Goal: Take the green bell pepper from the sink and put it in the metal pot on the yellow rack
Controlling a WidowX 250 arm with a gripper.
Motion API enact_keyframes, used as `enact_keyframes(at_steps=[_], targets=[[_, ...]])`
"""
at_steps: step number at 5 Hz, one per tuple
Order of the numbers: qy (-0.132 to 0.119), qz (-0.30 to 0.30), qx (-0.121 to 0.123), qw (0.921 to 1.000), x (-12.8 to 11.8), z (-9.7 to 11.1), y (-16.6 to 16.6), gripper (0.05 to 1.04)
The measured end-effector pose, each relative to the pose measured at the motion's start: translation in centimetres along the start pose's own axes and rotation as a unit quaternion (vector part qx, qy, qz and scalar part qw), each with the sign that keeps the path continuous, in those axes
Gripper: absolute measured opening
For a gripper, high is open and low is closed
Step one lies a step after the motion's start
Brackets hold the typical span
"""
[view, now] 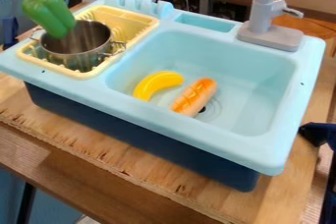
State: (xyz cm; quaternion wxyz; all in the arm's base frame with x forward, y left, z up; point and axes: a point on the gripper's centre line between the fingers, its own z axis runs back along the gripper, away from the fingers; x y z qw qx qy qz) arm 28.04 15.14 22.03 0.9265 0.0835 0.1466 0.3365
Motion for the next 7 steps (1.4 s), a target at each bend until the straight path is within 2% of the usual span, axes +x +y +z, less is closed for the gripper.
enact_keyframes(at_steps=[1,2,3,4,6,7], targets=[[0.021,-0.009,-0.002,0.9997,0.7,-1.7,-0.8,0.070],[0.029,-0.007,-0.001,0.9995,0.9,-2.6,-1.1,0.070],[0.047,-0.008,0.007,0.9988,1.8,-4.1,-2.0,0.070],[0.066,-0.012,0.029,0.9973,2.4,-5.3,-2.4,0.070],[0.053,0.014,0.027,0.9981,2.9,-4.9,-2.1,0.089],[0.048,0.024,0.025,0.9983,2.7,-4.6,-2.1,0.247]])
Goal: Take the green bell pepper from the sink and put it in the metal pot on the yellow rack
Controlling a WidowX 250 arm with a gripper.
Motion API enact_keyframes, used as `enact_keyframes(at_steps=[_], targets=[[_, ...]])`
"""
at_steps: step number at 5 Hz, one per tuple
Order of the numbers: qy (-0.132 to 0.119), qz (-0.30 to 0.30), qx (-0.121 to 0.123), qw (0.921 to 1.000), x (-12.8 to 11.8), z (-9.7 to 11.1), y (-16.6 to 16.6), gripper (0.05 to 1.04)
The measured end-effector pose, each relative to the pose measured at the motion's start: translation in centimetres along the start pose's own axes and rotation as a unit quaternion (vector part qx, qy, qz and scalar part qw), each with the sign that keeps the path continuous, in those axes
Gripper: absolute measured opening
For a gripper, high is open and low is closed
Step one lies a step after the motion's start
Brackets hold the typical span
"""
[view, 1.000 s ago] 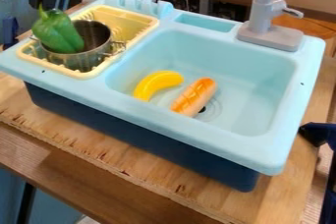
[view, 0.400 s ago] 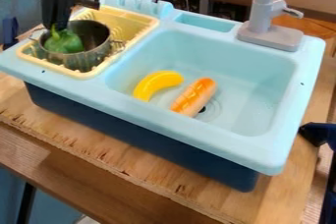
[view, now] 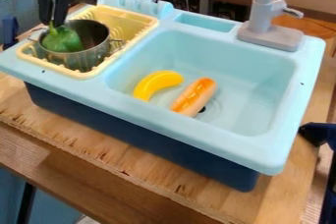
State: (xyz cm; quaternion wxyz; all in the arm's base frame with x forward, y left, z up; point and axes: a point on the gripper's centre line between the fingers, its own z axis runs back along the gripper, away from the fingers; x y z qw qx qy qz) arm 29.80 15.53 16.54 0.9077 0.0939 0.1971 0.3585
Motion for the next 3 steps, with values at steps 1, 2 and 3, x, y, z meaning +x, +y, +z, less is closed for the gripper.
enact_keyframes(at_steps=[1,2,3], targets=[[-0.038,0.000,-0.018,0.9991,-1.9,2.3,0.3,0.516],[-0.051,0.002,-0.031,0.9982,-2.9,3.0,0.5,0.823],[-0.050,-0.010,-0.030,0.9983,-3.6,2.9,0.8,1.007]])
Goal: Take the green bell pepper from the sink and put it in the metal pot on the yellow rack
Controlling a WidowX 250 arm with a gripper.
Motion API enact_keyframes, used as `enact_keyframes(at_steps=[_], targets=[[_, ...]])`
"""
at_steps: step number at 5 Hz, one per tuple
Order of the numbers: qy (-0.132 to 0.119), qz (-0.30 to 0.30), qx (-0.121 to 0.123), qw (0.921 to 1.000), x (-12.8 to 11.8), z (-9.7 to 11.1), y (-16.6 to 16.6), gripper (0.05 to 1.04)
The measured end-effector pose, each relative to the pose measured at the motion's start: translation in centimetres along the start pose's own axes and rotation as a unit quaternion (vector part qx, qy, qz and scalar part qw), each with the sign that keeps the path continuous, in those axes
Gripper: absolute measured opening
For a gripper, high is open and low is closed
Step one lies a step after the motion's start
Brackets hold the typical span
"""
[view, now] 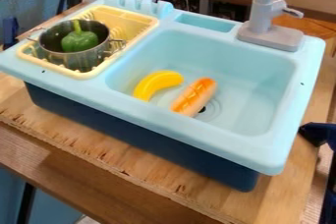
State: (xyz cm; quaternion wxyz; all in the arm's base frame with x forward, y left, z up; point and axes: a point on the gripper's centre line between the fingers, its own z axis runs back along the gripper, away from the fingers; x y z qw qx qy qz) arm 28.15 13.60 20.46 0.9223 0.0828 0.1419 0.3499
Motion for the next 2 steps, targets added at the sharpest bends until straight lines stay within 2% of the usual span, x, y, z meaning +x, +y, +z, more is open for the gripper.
enact_keyframes(at_steps=[1,2], targets=[[-0.043,-0.051,0.002,0.9978,-2.7,1.8,-1.3,1.003],[-0.099,-0.137,-0.033,0.9851,-6.1,2.6,-4.9,1.000]])
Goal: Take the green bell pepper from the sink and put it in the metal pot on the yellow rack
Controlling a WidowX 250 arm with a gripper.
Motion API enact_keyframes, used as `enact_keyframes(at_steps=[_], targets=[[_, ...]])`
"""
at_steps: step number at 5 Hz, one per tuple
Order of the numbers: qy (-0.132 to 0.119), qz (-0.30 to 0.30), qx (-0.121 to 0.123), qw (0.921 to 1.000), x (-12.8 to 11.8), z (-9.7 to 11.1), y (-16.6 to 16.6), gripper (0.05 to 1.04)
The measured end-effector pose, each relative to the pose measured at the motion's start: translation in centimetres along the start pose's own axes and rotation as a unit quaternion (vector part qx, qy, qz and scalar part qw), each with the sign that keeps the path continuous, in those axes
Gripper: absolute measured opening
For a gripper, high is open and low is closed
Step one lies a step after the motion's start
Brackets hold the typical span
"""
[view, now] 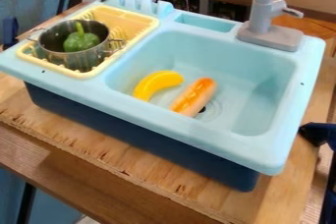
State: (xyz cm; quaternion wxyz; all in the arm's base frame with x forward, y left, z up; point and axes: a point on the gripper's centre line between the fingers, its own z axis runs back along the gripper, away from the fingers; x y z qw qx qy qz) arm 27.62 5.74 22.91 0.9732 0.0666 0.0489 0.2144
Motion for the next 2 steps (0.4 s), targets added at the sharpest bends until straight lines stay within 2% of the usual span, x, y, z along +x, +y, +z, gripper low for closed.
enact_keyframes(at_steps=[1,2], targets=[[-0.049,-0.095,-0.056,0.9927,-1.2,-0.6,-4.4,1.000],[-0.092,-0.145,-0.082,0.9817,-1.8,-0.2,-8.8,1.000]])
